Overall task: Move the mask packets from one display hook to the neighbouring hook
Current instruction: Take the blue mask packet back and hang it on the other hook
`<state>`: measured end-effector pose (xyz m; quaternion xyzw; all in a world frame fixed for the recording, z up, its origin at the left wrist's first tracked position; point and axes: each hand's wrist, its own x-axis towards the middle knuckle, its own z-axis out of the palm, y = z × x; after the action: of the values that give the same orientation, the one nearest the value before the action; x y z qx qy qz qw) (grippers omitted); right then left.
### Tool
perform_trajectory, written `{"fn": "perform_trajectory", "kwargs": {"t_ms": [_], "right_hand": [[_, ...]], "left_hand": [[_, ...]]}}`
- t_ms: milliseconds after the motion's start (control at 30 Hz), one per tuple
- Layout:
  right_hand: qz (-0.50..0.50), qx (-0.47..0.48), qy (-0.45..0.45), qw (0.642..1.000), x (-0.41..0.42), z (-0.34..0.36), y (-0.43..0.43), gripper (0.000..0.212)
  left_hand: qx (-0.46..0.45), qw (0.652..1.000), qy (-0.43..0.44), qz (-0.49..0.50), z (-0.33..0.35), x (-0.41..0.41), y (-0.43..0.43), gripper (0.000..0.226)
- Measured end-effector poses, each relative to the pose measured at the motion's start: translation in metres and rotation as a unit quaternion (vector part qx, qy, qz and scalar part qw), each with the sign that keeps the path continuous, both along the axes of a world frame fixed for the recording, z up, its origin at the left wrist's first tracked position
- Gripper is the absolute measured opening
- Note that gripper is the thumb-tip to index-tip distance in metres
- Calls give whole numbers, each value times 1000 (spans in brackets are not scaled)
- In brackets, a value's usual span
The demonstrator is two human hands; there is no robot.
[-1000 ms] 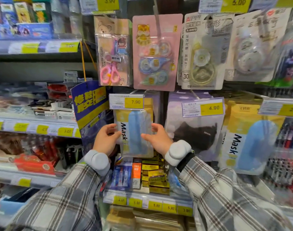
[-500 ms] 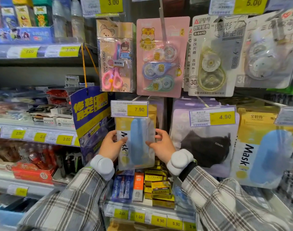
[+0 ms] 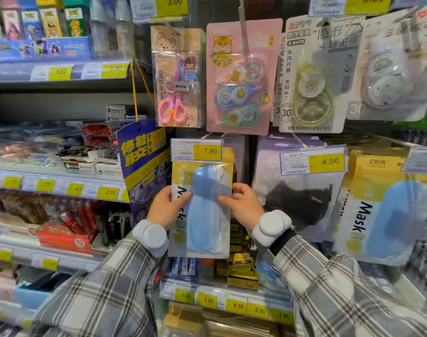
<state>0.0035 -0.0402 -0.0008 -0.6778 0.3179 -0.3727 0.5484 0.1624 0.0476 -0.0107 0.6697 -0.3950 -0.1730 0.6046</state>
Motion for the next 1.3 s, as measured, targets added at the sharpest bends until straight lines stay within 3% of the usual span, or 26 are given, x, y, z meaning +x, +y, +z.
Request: {"fn": "perform_trajectory", "kwargs": {"t_ms": [200,367,467,567,667,800,900,1133,1233,1300], "right_hand": [[-18,-49,37,998,-4,5,15,28],[-25,-51,36,998,-6,6,27,28],[-24,-43,24,999,-9,7,35,27],[-19,-26,7,999,-15,8,42,21],[-17,-23,1,1000,-20,7,46,8],[-18,-28,16,999,-31,6,53,10],[-26,-23,18,999,-44,6,60,28],[-27,2,-12,1000,-79,-5,63,22],[-22,10,-31,999,-96,-4,62,6],[-25,15,-39,999,-107,-3,59,7]], "left_hand": [[0,1000,11,-19,-2,1,15,46],[-9,1000,10,-25,1,-4,31,29],[-11,999,7,-35,2,-10,40,32],[-5,999,8,-42,3,-16,48,36],[-6,999,11,-41,6,-27,54,22],[-2,999,21,-34,7,-40,61,24],[3,999,17,-43,6,-52,65,25],[29,995,-18,-96,-1,-80,60,16],[42,991,-37,-125,0,-96,55,10],[49,989,-35,-136,0,-106,52,12]]}}
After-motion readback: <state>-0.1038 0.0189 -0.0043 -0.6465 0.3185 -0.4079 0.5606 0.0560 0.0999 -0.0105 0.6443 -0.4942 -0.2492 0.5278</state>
